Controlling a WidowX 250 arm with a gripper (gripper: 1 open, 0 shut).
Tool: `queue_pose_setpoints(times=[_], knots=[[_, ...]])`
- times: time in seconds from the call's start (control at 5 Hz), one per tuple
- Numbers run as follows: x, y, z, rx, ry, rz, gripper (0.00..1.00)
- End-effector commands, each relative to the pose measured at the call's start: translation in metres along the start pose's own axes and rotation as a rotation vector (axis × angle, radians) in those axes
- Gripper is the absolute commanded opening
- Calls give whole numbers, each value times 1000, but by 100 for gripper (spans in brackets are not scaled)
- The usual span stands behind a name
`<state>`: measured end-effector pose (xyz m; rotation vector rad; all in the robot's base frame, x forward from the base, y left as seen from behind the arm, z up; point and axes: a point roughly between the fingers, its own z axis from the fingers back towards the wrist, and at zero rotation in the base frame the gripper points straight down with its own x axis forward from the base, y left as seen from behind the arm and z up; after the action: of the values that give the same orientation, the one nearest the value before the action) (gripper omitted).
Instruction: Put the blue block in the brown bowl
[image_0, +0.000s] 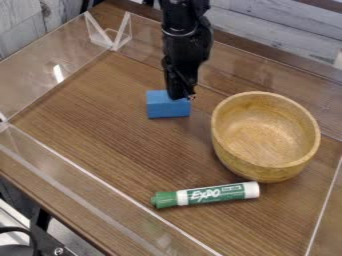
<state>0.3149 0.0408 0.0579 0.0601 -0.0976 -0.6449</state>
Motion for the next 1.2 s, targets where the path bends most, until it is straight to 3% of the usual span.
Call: queue_pose_setpoints(times=[0.0, 0.2, 0.8, 1.0], knots=[[11, 11, 10, 42, -50, -15, 100], [11, 11, 12, 43, -48, -19, 0], [13, 12, 18, 40, -40, -13, 0], [13, 12, 16, 36, -42, -13, 100]])
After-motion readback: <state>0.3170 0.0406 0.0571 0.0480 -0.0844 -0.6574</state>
